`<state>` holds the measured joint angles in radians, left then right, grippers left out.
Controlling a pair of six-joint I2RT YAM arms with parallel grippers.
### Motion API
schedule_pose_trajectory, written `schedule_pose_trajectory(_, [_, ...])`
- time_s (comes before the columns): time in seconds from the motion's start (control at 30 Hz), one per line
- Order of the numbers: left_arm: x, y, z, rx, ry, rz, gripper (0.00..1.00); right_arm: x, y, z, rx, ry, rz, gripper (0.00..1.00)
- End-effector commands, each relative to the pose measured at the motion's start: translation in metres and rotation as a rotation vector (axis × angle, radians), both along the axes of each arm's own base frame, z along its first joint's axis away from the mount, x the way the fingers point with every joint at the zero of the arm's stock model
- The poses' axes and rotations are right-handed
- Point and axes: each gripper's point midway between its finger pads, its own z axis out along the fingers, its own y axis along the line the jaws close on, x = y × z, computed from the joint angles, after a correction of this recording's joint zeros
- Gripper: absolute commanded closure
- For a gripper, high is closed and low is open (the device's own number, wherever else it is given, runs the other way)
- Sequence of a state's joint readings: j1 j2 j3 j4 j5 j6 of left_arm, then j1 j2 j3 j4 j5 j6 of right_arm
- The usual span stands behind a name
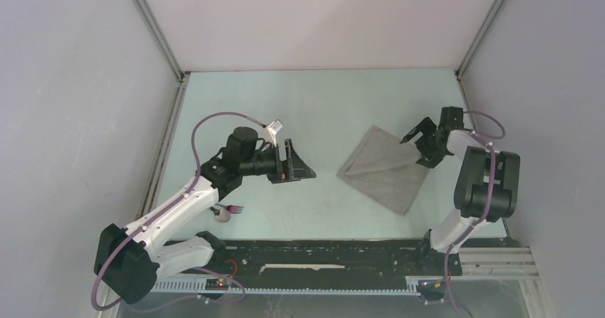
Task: Fold the napkin into a case and place the utensils inside
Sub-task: Rotate the upper triangle-folded napkin at the center of the board.
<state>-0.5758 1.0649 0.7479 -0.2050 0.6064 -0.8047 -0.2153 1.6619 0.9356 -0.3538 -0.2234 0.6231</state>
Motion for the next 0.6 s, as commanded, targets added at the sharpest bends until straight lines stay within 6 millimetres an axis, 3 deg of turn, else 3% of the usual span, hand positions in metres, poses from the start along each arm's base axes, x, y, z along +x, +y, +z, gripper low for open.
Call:
schedule_pose_trajectory(0.0, [-0.002,-0.002,0.013,-0.018,-0.043,-0.012,0.07,0.025,0.023,-0.02,0.003,-0.005,0.142,0.0])
schedule_pose_trajectory(0.2, [0.003,-0.004,0.003,0.002,-0.02,-0.008,0.07,0.051,0.074,-0.006,0.037,-0.093,0.346,0.02])
schedule_pose_trajectory(0.33, [0.007,-0.009,-0.003,0.007,-0.009,-0.008,0.07,0.056,0.106,0.004,0.017,-0.107,0.481,0.02])
schedule_pose_trajectory(0.57, [0.009,-0.026,-0.014,0.012,0.015,-0.016,0.07,0.026,0.052,0.018,-0.21,0.01,0.377,0.0])
